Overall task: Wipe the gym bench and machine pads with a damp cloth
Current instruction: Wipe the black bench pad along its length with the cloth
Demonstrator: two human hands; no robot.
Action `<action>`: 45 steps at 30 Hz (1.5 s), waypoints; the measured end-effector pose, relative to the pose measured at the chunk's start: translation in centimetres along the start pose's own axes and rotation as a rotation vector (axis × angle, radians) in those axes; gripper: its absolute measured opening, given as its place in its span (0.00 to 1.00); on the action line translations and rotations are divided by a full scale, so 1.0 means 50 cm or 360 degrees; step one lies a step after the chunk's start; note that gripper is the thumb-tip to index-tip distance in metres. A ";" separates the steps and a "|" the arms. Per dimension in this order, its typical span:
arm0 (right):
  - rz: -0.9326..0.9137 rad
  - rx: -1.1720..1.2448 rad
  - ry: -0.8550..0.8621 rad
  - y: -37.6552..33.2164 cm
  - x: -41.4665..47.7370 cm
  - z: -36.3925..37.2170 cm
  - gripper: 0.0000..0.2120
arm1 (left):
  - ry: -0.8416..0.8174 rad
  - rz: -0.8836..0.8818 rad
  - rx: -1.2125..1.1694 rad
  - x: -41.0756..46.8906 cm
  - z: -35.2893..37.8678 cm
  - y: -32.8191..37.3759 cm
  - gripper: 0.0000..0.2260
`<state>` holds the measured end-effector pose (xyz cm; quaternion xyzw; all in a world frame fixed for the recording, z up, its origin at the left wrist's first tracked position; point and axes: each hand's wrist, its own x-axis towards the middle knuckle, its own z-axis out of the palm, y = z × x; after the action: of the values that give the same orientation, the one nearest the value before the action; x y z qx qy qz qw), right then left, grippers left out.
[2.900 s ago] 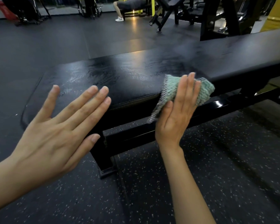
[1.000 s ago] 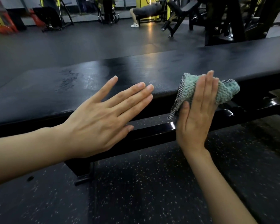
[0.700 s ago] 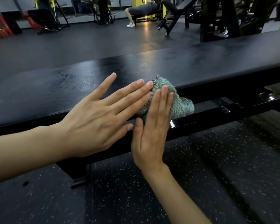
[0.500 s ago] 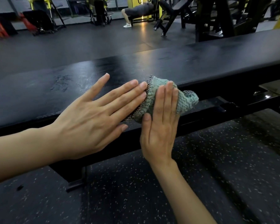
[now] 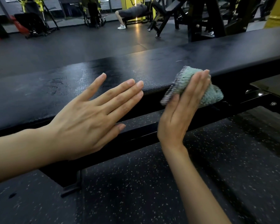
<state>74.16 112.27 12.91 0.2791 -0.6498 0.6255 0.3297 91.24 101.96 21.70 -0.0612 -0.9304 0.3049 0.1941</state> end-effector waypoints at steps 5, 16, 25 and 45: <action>-0.0004 0.0116 -0.0182 -0.045 -0.074 0.008 0.27 | -0.0019 0.0009 0.0007 0.016 0.002 0.003 0.29; -0.0012 -0.0056 -0.0104 0.013 -0.010 -0.009 0.27 | -0.0025 0.0033 -0.0032 0.058 0.004 0.011 0.29; 0.0156 -0.0093 0.0172 0.058 0.094 -0.027 0.26 | -0.0015 0.0078 -0.0045 0.094 0.011 0.016 0.29; 0.0228 -0.0111 0.0193 0.103 0.125 -0.049 0.26 | -0.0060 0.0125 -0.0196 0.180 0.015 0.034 0.30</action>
<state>66.44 115.32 14.53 0.1819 -0.6684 0.6400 0.3324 82.70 105.00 23.05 -0.1037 -0.9478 0.2555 0.1603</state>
